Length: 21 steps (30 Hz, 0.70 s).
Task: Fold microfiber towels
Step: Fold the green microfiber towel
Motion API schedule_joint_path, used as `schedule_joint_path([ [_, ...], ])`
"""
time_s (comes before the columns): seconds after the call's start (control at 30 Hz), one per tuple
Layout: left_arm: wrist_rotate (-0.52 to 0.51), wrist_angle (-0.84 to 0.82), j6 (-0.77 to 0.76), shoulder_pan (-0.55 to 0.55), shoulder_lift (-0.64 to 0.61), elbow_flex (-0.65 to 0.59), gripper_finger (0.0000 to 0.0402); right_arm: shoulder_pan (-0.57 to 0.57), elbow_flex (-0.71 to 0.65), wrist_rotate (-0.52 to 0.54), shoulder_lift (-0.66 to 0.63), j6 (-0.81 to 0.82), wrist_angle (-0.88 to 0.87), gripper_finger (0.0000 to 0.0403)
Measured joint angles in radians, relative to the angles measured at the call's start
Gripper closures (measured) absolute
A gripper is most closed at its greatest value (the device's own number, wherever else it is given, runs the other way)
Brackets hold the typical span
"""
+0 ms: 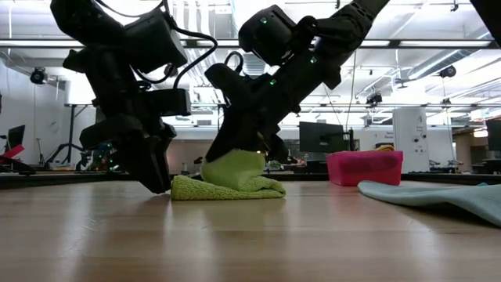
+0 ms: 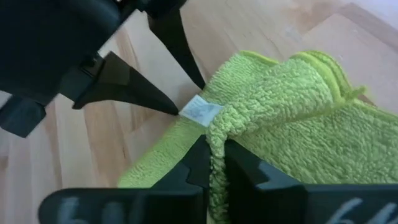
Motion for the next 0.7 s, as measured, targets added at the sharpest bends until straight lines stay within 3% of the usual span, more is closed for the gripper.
schedule_joint_path([
  [0.4,0.0,0.0,0.0,0.0,0.0,-0.001,0.0267,0.002,0.0,-0.008,-0.008,-0.036,0.062,0.0254],
  [0.7,0.0,-0.001,0.001,0.0,0.0,-0.001,0.0267,0.002,0.0,-0.008,-0.008,-0.042,0.057,0.0219],
])
